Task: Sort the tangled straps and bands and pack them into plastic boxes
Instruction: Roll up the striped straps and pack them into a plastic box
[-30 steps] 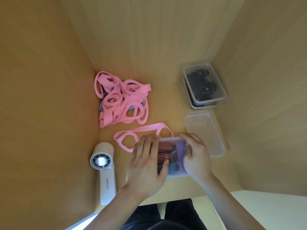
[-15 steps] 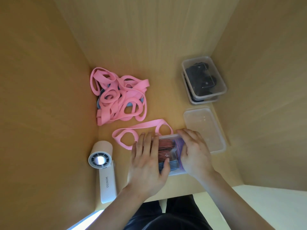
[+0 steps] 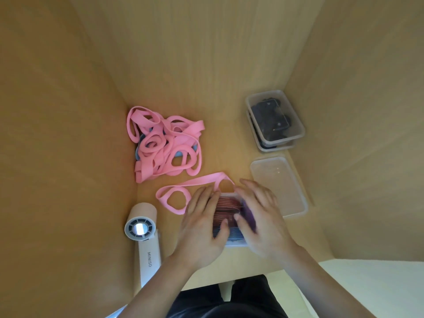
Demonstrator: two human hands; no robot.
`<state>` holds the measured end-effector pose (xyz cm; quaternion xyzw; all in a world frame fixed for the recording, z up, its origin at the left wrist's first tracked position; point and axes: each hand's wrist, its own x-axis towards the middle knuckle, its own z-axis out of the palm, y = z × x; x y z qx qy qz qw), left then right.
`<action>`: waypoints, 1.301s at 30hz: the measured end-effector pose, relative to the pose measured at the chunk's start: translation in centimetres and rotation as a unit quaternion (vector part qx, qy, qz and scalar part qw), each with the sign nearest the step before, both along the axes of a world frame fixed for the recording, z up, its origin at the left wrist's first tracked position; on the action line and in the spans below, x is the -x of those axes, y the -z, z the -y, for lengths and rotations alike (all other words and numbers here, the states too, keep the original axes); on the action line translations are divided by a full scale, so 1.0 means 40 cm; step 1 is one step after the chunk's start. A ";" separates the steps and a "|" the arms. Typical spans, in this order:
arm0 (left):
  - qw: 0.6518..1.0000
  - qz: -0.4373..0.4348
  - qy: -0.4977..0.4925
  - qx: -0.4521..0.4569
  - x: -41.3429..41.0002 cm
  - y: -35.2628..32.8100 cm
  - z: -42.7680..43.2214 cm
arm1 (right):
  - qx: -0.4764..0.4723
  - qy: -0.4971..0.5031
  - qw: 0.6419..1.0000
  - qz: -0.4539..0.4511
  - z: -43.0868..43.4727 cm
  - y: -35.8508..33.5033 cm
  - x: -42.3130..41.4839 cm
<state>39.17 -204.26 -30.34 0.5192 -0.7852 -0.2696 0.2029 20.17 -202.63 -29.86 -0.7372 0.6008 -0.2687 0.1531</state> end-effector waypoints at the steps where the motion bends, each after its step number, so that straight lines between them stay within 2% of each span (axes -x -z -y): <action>1: 0.998 -0.058 -0.007 -0.031 -0.004 -0.003 0.005 | -0.024 -0.040 0.998 -0.039 -0.009 -0.008 -0.002; 3: 0.984 -0.150 -0.036 -0.088 -0.014 -0.003 0.011 | -0.087 -0.088 0.986 -0.111 -0.023 -0.017 0.000; 6: 0.965 -0.212 -0.070 -0.136 -0.032 0.006 0.011 | -0.135 -0.113 0.969 -0.174 -0.022 -0.029 0.013; 8: 0.968 -0.203 -0.063 -0.130 -0.043 0.016 0.004 | -0.128 -0.109 0.967 -0.191 -0.014 -0.033 0.014; 10: 0.983 -0.152 -0.049 -0.094 -0.050 0.032 -0.005 | -0.101 -0.099 0.970 -0.196 -0.012 -0.031 0.007; 13: 0.993 -0.097 -0.042 -0.044 -0.051 0.051 -0.010 | -0.075 -0.084 0.978 -0.175 -0.017 -0.018 -0.002; 17: 0.997 -0.069 -0.031 -0.013 -0.048 0.057 -0.003 | -0.091 -0.075 0.981 -0.157 -0.019 -0.008 -0.003; 21: 0.989 -0.129 -0.039 -0.061 -0.052 0.046 0.000 | -0.083 -0.067 0.982 -0.153 -0.017 -0.012 -0.007; 25: 0.961 -0.232 -0.054 -0.138 -0.064 0.041 -0.012 | -0.075 -0.072 0.986 -0.129 -0.008 -0.021 -0.011; 27: 0.953 -0.260 -0.056 -0.148 -0.070 0.033 -0.016 | -0.075 -0.070 0.987 -0.120 -0.005 -0.023 -0.012; 31: 0.951 -0.286 -0.035 -0.114 -0.079 0.008 -0.027 | -0.075 -0.041 0.993 -0.080 -0.001 -0.025 -0.012; 34: 0.951 -0.274 -0.052 -0.133 -0.088 0.009 -0.040 | -0.088 -0.018 0.995 -0.039 0.004 -0.026 -0.007; 39: 0.955 -0.257 -0.051 -0.139 -0.086 0.000 -0.040 | -0.129 0.048 0.986 0.097 0.006 -0.032 0.006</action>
